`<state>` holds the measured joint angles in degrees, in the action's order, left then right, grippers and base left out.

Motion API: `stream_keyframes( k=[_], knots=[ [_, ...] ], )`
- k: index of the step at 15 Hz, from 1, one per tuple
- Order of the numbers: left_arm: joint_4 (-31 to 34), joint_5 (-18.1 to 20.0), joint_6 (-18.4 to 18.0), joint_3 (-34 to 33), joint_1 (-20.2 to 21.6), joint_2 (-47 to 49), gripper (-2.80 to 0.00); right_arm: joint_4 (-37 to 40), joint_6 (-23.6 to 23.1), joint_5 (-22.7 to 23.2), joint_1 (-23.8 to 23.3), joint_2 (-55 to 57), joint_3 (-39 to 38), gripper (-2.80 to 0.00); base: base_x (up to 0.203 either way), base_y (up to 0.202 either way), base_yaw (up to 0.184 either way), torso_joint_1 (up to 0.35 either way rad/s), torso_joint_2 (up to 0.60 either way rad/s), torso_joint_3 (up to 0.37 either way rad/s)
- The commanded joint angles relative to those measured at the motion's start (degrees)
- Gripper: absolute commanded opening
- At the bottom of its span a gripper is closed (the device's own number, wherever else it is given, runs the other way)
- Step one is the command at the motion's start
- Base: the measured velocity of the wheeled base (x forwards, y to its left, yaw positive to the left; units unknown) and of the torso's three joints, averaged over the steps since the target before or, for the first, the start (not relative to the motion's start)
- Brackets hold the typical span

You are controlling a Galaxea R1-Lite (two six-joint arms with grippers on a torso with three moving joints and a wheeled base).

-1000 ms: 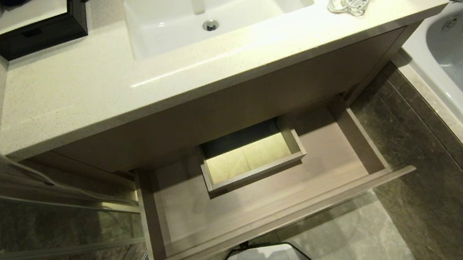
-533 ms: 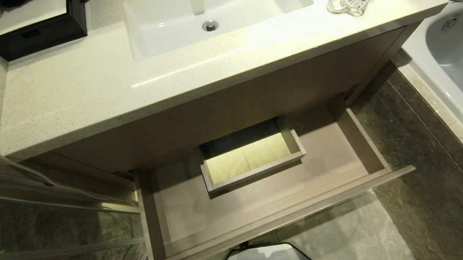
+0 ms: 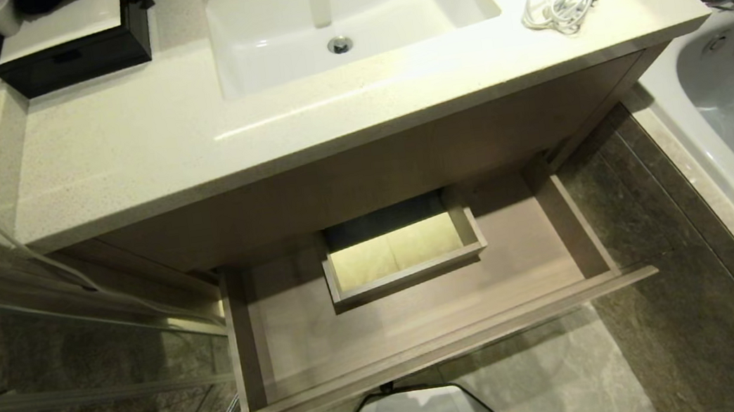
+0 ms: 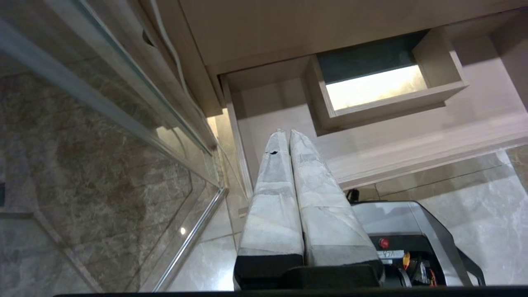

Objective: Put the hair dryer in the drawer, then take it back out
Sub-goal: Pick up the hairdryer

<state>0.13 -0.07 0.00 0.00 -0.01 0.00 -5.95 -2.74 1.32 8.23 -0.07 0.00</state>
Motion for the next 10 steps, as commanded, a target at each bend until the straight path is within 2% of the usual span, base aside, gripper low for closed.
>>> stream_keyframes(
  k=[1,10],
  knots=[
    [-0.05,-0.01,0.00,-0.05,0.01,0.00,-2.80,-0.03,-0.07,0.00,0.03,-2.22,-2.29,-2.80,0.000,0.000,0.000,0.105,-0.19,-0.085],
    [-0.05,-0.01,0.00,-0.02,0.01,-0.07,-2.80,-0.03,-0.43,0.09,0.03,-2.22,-2.29,-2.80,0.000,0.000,0.000,0.000,0.00,0.000]
  ],
)
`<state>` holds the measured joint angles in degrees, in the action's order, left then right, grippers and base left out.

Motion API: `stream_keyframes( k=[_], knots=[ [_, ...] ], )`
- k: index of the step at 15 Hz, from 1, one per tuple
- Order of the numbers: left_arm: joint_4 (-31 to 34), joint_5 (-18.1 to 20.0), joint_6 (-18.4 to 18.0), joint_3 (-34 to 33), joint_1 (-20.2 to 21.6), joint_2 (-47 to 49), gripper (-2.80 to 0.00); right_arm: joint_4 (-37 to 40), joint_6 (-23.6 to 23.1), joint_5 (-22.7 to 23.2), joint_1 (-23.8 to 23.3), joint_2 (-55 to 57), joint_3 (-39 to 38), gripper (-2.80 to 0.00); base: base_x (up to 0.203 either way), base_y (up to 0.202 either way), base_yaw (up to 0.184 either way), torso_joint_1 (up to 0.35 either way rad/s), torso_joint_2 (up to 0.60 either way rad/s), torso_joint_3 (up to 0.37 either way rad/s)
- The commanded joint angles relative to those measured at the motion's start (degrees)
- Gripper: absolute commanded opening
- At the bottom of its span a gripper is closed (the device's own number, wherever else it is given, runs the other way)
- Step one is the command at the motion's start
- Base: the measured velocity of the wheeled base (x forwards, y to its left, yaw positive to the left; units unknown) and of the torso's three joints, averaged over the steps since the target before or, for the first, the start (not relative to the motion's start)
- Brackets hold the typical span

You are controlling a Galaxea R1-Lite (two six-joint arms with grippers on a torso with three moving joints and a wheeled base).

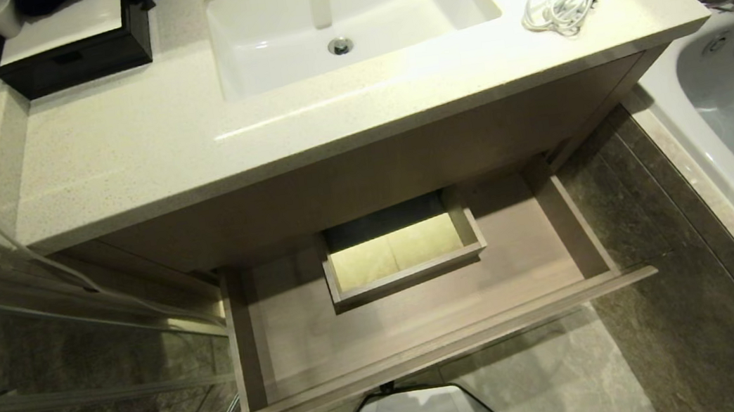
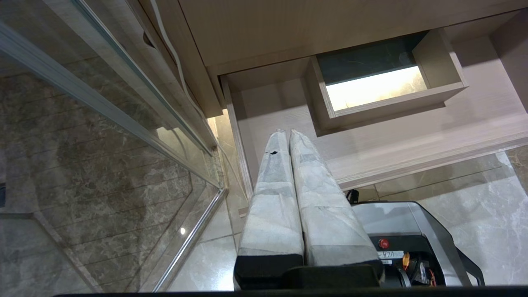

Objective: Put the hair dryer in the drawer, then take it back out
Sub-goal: Pick up the hairdryer

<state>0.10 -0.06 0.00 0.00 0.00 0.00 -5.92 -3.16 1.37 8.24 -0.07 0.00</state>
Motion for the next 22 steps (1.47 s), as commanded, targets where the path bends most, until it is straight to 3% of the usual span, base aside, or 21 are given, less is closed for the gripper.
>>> stream_keyframes(
  k=[1,8,22],
  knots=[
    [-0.01,-0.03,0.00,-0.04,0.00,-0.03,-2.80,-0.05,-0.18,0.04,0.02,-2.22,-2.29,-2.80,0.000,0.000,0.000,0.000,0.00,0.000],
    [-0.01,-0.03,0.00,0.00,0.00,-0.09,-2.80,-0.05,-0.09,-0.05,0.02,-2.22,-2.29,-2.80,0.000,0.000,0.000,0.062,0.01,0.073],
    [-0.01,-0.03,0.00,-0.01,0.00,-0.01,-2.80,-0.05,-0.35,0.13,0.02,-2.22,-2.29,-2.80,0.000,0.000,0.000,0.270,-0.06,0.206]
  ],
)
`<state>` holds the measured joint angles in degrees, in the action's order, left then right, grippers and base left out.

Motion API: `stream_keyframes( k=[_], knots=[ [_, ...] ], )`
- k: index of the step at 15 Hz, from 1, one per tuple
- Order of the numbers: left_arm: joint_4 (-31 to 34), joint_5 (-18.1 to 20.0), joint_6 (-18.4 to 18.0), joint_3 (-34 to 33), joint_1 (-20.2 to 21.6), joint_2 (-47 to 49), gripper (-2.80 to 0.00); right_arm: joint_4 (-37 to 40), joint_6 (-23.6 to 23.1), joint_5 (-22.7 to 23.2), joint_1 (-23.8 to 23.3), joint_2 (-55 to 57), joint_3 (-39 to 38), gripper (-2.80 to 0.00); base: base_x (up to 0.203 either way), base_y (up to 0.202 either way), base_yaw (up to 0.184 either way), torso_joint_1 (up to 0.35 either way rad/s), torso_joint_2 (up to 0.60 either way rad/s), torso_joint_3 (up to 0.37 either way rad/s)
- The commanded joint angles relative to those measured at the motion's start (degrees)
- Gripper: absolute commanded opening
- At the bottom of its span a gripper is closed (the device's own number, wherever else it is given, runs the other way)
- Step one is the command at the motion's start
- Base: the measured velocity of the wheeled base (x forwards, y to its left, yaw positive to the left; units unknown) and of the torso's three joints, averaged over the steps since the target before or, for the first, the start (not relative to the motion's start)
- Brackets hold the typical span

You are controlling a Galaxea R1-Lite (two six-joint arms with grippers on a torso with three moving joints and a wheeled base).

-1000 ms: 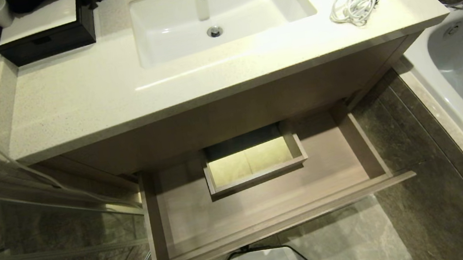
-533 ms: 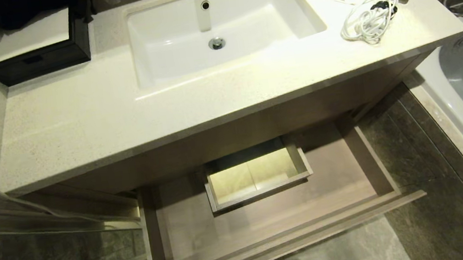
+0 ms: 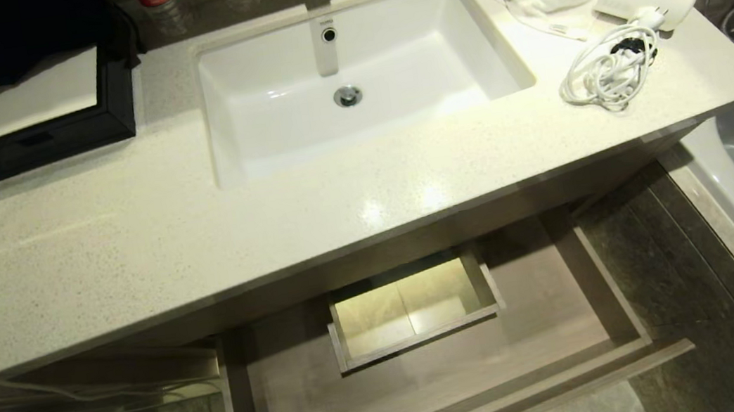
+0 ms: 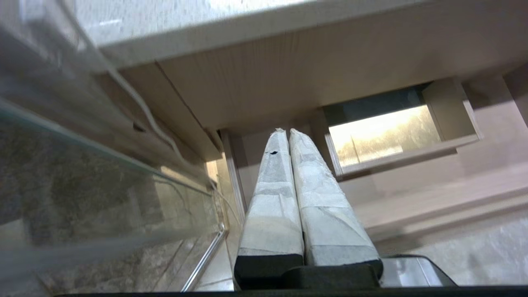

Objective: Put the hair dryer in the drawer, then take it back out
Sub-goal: Pick up the hairdryer

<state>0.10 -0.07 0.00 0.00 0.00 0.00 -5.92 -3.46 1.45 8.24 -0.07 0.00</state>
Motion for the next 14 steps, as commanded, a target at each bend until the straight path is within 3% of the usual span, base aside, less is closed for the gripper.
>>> stream_keyframes(
  k=[1,8,14],
  knots=[
    [-0.01,-0.01,0.00,-0.05,0.00,-0.05,-2.80,-0.05,0.00,0.01,0.02,-2.22,-2.29,-2.80,0.000,0.000,0.000,0.330,-0.18,0.144],
    [-0.01,-0.01,0.00,0.00,0.00,-0.09,-2.80,-0.05,-0.05,0.04,0.02,-2.22,-2.29,-2.80,0.000,0.000,0.000,0.362,-0.26,0.094],
    [-0.01,-0.01,0.00,-0.06,0.00,-0.08,-2.80,-0.05,0.20,-0.13,0.02,-2.22,-2.29,-2.80,0.000,0.000,0.000,0.440,-0.45,0.008]
  ],
)
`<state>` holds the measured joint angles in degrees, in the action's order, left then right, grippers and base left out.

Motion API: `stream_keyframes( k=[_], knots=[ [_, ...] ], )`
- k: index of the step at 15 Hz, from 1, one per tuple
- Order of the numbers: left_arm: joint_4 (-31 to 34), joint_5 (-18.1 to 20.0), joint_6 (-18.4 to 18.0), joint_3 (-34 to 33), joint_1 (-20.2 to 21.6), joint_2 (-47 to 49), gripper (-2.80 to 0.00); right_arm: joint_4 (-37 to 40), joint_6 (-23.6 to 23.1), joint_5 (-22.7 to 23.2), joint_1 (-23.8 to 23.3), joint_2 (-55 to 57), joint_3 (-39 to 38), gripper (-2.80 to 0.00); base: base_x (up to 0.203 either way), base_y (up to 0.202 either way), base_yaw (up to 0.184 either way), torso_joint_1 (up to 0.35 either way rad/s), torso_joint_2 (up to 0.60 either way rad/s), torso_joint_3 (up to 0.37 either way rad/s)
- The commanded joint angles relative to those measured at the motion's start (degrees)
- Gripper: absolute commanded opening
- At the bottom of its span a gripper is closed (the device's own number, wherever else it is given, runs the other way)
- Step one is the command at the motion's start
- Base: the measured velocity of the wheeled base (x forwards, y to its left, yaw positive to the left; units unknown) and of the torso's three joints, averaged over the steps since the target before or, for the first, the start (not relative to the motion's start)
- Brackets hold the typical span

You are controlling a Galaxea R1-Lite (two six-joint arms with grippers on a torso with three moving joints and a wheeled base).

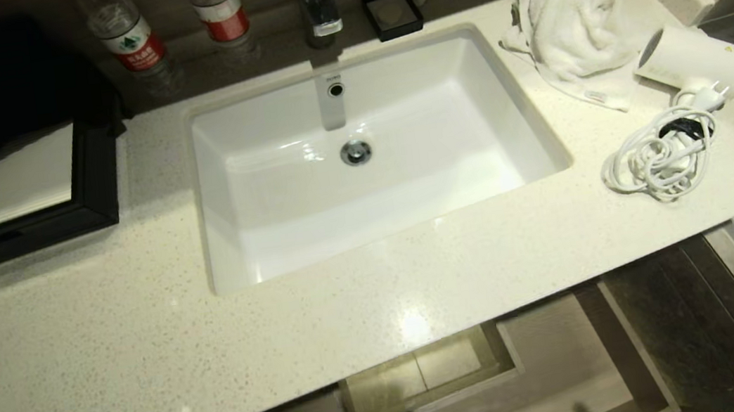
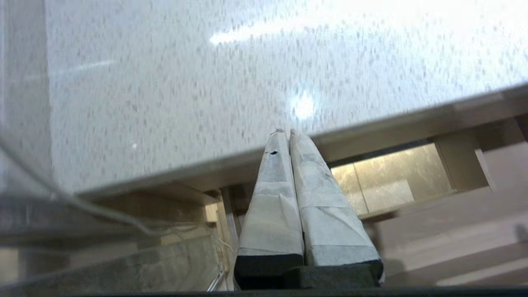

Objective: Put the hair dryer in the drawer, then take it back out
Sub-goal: Pick up the hairdryer

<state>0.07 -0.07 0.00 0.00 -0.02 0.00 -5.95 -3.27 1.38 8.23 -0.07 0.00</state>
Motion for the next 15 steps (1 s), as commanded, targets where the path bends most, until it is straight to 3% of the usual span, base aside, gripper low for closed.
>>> stream_keyframes(
  k=[1,11,15],
  knots=[
    [0.02,-0.01,0.00,0.00,0.02,-0.06,-2.80,-0.12,0.44,-0.06,0.03,-2.22,-2.29,-2.80,0.000,0.000,0.000,0.360,-0.43,-0.048],
    [0.02,-0.01,0.00,-0.03,0.02,0.00,-2.80,-0.03,-1.96,0.29,0.03,-2.22,-1.39,-2.80,0.000,0.000,0.000,0.036,-0.04,-0.009],
    [0.02,-0.01,0.00,0.00,0.02,0.00,-2.80,11.11,-1.90,-1.17,-0.03,-2.22,18.87,-2.80,0.000,0.000,0.000,0.000,0.00,0.000]
  ],
)
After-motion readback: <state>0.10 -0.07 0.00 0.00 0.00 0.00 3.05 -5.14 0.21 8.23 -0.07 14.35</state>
